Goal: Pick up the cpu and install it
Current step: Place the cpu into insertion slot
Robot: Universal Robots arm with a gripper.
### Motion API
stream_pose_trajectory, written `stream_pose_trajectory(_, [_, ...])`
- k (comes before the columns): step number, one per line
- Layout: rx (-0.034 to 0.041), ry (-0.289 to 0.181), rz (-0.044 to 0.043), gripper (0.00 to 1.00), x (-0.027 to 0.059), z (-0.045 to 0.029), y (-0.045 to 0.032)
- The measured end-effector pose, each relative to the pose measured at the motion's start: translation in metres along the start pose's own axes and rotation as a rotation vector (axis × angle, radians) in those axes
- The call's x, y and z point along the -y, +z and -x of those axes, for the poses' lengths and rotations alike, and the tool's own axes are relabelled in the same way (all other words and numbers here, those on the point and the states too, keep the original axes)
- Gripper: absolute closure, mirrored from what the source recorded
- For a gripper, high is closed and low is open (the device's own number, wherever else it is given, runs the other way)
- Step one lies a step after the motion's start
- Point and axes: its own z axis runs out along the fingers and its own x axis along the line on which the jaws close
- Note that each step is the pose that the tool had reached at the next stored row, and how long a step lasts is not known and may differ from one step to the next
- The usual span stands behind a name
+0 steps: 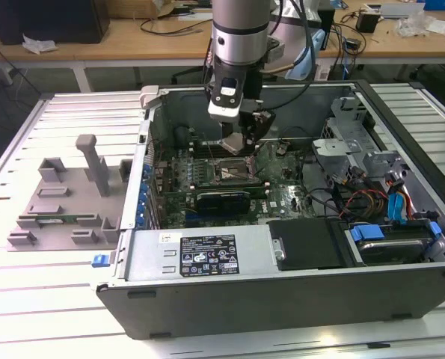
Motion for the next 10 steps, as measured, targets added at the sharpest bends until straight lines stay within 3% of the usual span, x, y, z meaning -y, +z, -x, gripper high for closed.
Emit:
stream_pose_trajectory(2, [0.0055, 0.086, 0.0026, 0.45, 0.0000, 0.0000, 0.0004])
stream_pose_trajectory(10, [0.0194, 0.308, 0.0095, 0.45, 0.0001, 0.0000, 0.0017])
